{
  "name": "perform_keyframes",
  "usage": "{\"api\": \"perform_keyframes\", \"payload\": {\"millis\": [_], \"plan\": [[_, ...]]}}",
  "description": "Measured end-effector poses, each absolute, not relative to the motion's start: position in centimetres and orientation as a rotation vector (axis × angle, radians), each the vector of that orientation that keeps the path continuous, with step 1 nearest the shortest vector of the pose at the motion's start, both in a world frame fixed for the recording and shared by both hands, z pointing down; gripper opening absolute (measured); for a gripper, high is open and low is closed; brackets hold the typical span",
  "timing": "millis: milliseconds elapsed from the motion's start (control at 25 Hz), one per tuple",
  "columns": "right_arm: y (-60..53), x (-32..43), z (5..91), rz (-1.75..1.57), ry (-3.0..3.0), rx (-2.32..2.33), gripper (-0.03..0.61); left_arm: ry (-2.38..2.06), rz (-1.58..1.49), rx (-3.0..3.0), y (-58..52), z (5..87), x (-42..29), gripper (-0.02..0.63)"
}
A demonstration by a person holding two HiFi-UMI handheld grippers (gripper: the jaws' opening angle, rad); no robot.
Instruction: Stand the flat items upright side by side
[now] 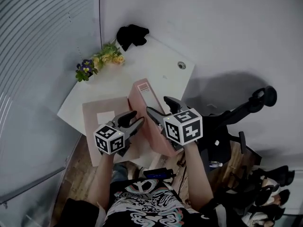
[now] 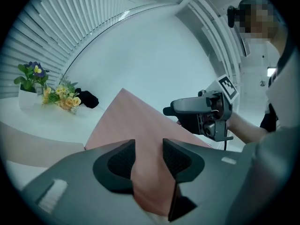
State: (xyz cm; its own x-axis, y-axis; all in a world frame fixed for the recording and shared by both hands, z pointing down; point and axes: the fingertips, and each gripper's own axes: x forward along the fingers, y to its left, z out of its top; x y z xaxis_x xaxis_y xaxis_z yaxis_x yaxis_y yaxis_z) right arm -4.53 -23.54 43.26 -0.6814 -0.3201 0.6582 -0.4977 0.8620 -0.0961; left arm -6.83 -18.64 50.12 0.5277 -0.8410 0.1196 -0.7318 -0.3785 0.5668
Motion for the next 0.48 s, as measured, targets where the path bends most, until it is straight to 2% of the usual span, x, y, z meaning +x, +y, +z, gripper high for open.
{"api": "perform_keyframes", "payload": {"millis": [120, 480], "plan": [[-24.1, -5.3, 44.1, 0.368, -2.331, 0.587, 0.348, -1.211, -0.286, 2.188, -19.0, 50.5, -6.8, 0.183], [-25.2, -7.4, 46.3, 0.373, -2.231, 0.574, 0.348, -1.079, -0.299, 2.195, -19.5, 51.5, -6.2, 0.163]]}}
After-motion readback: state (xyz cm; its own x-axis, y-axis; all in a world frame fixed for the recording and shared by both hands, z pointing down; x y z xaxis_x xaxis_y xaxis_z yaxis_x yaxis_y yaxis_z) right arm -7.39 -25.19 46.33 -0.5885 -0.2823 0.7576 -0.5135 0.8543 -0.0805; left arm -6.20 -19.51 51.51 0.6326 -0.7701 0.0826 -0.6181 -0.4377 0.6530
